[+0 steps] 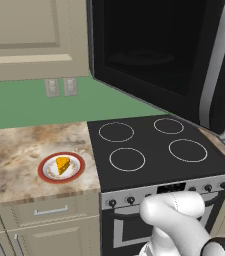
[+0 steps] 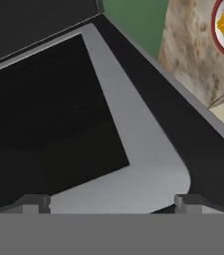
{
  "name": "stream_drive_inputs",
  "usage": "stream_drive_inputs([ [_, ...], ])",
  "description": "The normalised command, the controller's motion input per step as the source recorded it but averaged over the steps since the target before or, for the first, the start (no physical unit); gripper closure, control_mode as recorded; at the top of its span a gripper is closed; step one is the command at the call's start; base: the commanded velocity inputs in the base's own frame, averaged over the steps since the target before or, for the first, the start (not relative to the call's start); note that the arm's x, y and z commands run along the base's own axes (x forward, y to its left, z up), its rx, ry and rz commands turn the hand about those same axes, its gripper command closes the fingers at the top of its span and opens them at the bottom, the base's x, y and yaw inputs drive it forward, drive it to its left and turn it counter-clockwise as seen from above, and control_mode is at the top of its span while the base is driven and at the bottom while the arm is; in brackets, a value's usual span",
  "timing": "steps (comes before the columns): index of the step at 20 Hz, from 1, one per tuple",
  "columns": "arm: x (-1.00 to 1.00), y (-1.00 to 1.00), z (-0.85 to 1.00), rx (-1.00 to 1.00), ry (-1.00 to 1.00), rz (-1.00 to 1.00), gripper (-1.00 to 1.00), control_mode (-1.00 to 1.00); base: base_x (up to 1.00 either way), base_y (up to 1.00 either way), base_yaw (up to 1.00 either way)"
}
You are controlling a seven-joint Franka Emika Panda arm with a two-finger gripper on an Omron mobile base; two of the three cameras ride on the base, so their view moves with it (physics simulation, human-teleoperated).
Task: Pick the cheese from the counter and place it in the microwave. Then turn on the microwave.
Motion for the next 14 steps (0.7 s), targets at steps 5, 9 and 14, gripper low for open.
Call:
stream_drive_inputs([
  [5,-0.23,0.25,0.04,0.03,0.09,0.0,-1.0,-1.0,0.0,0.0,0.0],
  [9,-0.25,0.32,0.01,0.0,0.05,0.0,-1.0,-1.0,0.0,0.0,0.0],
  [14,-0.21,0.32,0.02,0.0,0.02,0.0,-1.0,-1.0,0.0,0.0,0.0],
])
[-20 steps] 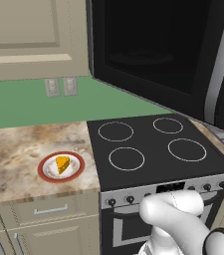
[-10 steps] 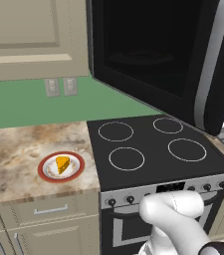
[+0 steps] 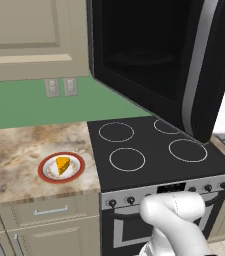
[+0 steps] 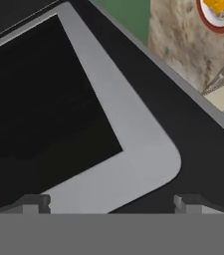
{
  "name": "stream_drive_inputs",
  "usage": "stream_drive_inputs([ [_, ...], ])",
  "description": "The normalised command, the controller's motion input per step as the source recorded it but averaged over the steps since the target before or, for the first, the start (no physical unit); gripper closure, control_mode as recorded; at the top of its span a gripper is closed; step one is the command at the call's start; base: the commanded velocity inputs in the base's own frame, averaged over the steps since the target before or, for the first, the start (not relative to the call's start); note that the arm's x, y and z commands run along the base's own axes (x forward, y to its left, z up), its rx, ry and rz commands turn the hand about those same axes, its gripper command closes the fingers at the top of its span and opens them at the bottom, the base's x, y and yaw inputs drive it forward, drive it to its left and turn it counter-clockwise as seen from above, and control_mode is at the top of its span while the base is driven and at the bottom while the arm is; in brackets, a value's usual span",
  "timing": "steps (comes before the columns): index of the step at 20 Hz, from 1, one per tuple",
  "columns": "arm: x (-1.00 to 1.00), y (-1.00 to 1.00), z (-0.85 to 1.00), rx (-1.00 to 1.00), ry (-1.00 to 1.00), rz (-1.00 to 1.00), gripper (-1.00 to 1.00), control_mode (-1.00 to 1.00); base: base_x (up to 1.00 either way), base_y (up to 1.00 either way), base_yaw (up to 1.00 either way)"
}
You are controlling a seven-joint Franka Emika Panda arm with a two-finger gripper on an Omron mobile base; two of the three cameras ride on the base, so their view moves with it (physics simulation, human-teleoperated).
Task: Pick the cheese from the counter and place it in the microwave. Then turn on the microwave.
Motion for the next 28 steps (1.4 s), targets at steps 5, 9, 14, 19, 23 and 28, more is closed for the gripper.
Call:
stream_drive_inputs([
  [5,-0.17,0.35,0.02,0.0,0.01,0.0,-1.0,-1.0,0.0,0.0,0.0],
  [9,-0.14,0.36,0.03,0.0,0.0,0.0,-1.0,-1.0,0.0,0.0,0.0],
  [14,-0.12,0.4,0.02,0.0,0.0,-0.01,-1.0,-1.0,0.0,0.0,0.0],
  [19,-0.08,0.4,0.03,0.0,0.0,-0.03,-1.0,-1.0,0.0,0.0,0.0],
  [23,0.0,0.26,0.09,0.0,0.0,-0.03,-1.0,-1.0,0.0,0.0,0.0],
  [28,-0.01,0.25,0.12,0.0,0.0,-0.02,-1.0,-1.0,0.0,0.0,0.0],
])
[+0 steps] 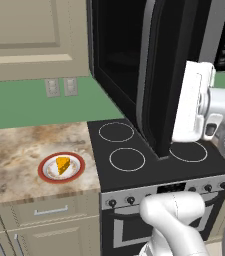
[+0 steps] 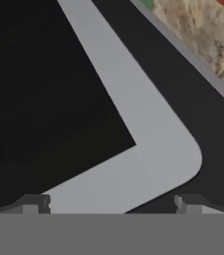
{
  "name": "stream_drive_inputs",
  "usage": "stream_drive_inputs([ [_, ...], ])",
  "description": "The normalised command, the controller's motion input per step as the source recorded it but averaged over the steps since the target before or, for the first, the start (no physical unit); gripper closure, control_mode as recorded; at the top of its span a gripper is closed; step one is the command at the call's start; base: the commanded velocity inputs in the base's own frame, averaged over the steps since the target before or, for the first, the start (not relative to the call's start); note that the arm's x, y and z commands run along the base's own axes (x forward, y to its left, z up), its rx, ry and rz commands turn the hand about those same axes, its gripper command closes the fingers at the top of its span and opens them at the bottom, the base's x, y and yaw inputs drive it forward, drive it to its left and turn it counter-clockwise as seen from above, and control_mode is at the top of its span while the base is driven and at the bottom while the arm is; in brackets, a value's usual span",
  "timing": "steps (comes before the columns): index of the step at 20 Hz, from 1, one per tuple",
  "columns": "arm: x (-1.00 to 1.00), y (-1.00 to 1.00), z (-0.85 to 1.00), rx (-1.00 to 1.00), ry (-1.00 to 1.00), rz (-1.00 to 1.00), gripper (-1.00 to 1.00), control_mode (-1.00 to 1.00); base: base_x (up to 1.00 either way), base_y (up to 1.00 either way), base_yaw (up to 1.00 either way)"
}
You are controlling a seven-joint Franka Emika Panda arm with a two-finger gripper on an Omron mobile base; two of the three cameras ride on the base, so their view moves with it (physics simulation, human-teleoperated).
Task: Pick the cheese from the counter and place it in the microwave. Then turn on the microwave.
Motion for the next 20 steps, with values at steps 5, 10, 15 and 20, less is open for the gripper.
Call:
stream_drive_inputs([
  [5,0.01,0.09,0.13,0.0,0.0,-0.02,-1.0,-1.0,0.0,0.0,0.0],
  [10,0.0,-0.19,0.04,0.0,0.02,0.0,-1.0,-1.0,0.0,0.0,0.0],
  [15,-0.03,-0.03,0.0,0.0,0.02,0.0,-1.0,-1.0,0.0,0.0,0.0],
  [20,-0.07,0.16,0.0,0.0,0.03,-0.01,-1.0,-1.0,0.0,0.0,0.0],
])
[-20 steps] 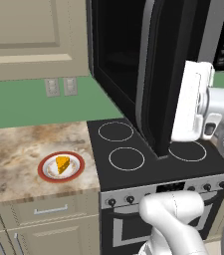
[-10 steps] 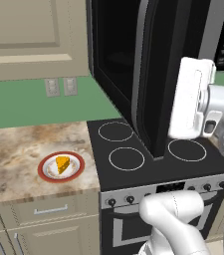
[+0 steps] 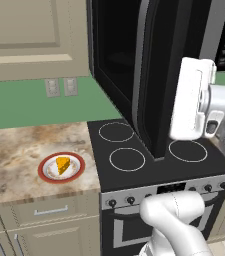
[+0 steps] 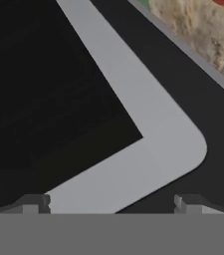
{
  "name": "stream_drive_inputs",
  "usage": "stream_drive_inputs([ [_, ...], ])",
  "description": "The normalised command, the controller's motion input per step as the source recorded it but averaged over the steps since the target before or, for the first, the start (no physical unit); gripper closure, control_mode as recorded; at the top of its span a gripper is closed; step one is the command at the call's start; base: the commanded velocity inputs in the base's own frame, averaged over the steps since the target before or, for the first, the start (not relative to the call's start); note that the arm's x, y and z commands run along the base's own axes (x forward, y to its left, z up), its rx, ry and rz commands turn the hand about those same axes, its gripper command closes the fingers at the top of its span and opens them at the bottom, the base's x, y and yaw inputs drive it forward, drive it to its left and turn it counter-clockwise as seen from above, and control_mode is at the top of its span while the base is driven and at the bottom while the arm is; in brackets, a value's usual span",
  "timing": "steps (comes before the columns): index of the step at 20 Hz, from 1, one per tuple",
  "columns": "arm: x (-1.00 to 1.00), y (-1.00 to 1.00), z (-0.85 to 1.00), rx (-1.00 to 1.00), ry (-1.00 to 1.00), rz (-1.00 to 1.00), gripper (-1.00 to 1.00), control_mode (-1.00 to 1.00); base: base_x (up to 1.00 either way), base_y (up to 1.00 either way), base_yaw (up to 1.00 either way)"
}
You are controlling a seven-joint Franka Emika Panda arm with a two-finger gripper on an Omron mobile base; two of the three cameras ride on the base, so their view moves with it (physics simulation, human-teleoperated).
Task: Pick the cheese from the counter and place it in the microwave. Then turn on the microwave.
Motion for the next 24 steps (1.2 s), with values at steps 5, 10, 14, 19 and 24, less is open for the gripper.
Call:
stream_drive_inputs([
  [5,-0.06,0.19,-0.01,0.0,0.02,0.0,-1.0,-1.0,0.0,0.0,0.0],
  [10,-0.01,0.2,-0.04,0.0,0.06,-0.01,-1.0,-1.0,0.0,0.0,0.0],
  [14,0.0,0.19,-0.06,0.0,0.1,-0.01,-1.0,-1.0,0.0,0.0,0.0],
  [19,0.02,0.13,-0.04,0.0,0.08,-0.02,-1.0,-1.0,0.0,0.0,0.0],
  [24,0.11,-0.03,0.0,0.0,0.04,-0.04,-1.0,-1.0,0.0,0.0,0.0],
])
